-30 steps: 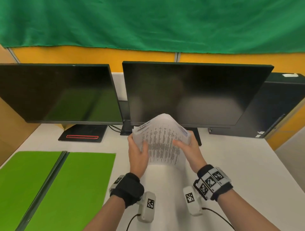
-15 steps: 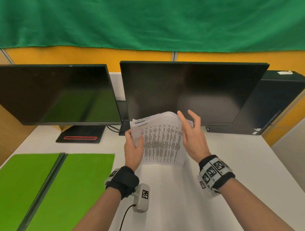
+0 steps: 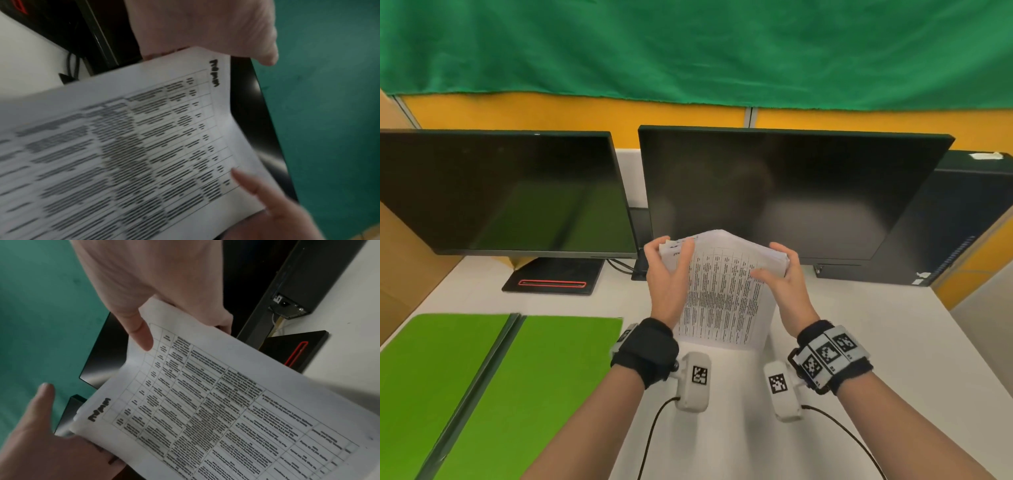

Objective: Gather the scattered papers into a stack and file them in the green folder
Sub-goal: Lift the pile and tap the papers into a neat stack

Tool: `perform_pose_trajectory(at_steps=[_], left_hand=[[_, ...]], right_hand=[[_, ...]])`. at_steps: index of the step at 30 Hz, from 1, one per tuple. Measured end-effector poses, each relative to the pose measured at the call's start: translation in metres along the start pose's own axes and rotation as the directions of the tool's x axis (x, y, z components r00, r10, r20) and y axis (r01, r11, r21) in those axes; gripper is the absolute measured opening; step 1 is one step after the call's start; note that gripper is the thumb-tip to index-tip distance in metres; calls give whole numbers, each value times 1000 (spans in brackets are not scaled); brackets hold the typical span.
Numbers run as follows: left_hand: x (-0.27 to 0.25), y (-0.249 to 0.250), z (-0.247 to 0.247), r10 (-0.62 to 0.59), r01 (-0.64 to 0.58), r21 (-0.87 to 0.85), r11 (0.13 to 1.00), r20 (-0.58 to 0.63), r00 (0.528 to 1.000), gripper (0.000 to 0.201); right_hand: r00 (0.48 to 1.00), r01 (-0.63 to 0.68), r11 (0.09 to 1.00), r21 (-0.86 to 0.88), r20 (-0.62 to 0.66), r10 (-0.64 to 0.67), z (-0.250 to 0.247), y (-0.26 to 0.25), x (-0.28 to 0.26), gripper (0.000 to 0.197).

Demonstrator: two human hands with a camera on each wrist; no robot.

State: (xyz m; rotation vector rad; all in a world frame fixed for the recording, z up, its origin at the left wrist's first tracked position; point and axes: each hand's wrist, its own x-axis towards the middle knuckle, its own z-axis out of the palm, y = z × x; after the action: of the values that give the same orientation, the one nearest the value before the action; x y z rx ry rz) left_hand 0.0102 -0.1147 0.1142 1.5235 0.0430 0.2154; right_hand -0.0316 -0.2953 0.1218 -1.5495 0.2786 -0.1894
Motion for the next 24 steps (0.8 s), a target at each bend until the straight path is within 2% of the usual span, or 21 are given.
perform_pose_trajectory(at_steps=[2, 4, 8, 10, 14, 17, 19, 21, 22, 24], left_hand=[[11, 8, 8, -60, 62, 25, 998, -88, 994, 53], [19, 10, 11, -76, 86, 62, 994, -147, 986, 44], [26, 3, 12, -56, 76, 107, 991, -182, 982, 13], [27, 2, 11, -54, 73, 94, 993, -191, 980, 5], [25, 8, 10, -13, 32, 93, 995, -194, 981, 14], [20, 8, 8, 10, -1, 90, 996, -100, 995, 19], [19, 3, 1, 67, -69, 134, 989, 19, 998, 50], [18, -7, -10, 112, -132, 234, 963, 100, 989, 72], [16, -13, -15, 95, -121, 257, 959, 113, 989, 72], [11, -26, -21, -26, 0, 242, 970, 105, 994, 56]], right_hand=[[1000, 0, 1000, 31, -16, 0, -1, 2, 1, 58], [1000, 6, 999, 47, -30, -4, -1, 4, 2, 56], [1000, -11, 1000, 10, -27, 11, 0, 5, 3, 35], [999, -30, 1000, 10, -37, 30, 1, 5, 3, 26], [998, -61, 998, 28, 0, 61, 4, 2, 0, 15], [998, -63, 997, 37, -22, 64, 6, 4, 0, 24], [997, -60, 998, 30, -52, 61, 6, 8, 0, 36], [995, -58, 998, 38, -76, 61, 6, 11, 0, 36], [995, -51, 998, 45, -84, 55, 7, 10, -1, 34], [996, -37, 998, 45, -83, 40, 9, 11, -3, 31]])
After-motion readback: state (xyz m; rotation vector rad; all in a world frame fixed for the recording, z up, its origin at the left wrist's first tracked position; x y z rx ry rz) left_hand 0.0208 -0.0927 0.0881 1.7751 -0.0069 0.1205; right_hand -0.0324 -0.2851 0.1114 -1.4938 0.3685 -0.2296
